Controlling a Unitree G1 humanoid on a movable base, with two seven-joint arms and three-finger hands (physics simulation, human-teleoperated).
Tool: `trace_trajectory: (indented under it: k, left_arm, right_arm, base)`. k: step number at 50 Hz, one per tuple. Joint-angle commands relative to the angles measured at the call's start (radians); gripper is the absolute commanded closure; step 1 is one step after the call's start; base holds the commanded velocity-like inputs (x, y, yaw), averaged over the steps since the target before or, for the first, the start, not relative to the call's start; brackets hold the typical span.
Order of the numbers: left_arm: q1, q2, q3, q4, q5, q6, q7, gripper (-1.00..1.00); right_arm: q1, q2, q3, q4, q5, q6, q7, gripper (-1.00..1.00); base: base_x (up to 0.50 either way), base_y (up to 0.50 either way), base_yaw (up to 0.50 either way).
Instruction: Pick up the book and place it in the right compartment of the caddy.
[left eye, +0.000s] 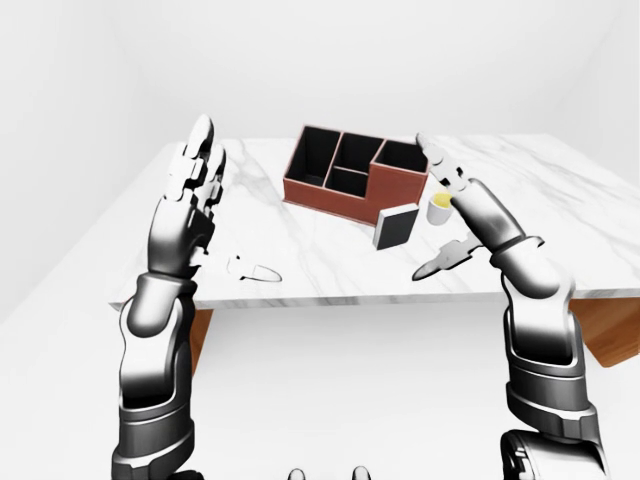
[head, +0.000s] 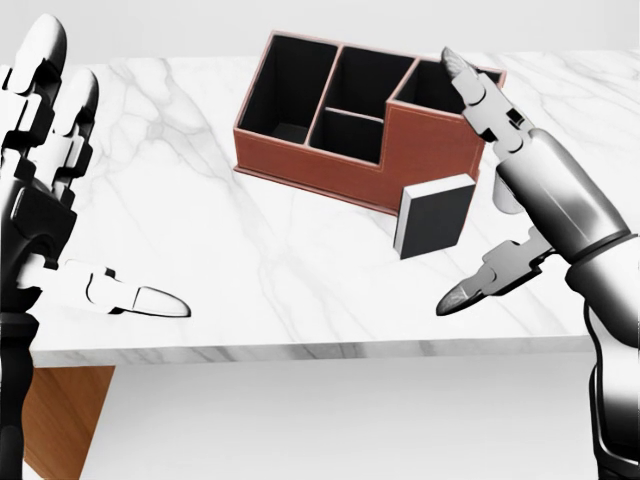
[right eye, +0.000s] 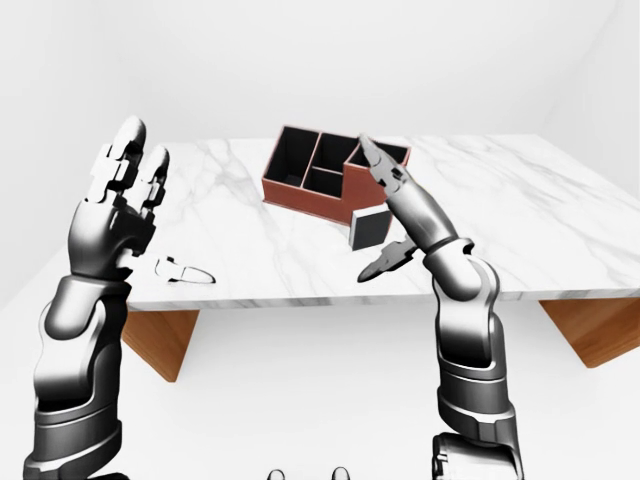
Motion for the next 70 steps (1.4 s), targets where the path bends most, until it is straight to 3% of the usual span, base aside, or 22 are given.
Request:
trace_trajectory:
  k: [1, 70]
  left_arm:
    - [-0.02, 0.009, 0.005, -0.003, 0.004, 0.0, -0.002, -1.0]
    - [-0.022, -0.007, -0.014, -0.018, 0.031, 0.0, 0.001, -1.0]
  right_arm:
    - [-0.055, -0.029, -0.014, -0.01, -0.012, 0.0, 0.033, -1.0]
    - [-0.035, -0.044, -0.023, 0.035, -0.071, 0.0, 0.018, -1.0]
  base:
    - [0.25, 0.0, 0.0]
    - [0.23, 0.0, 0.0]
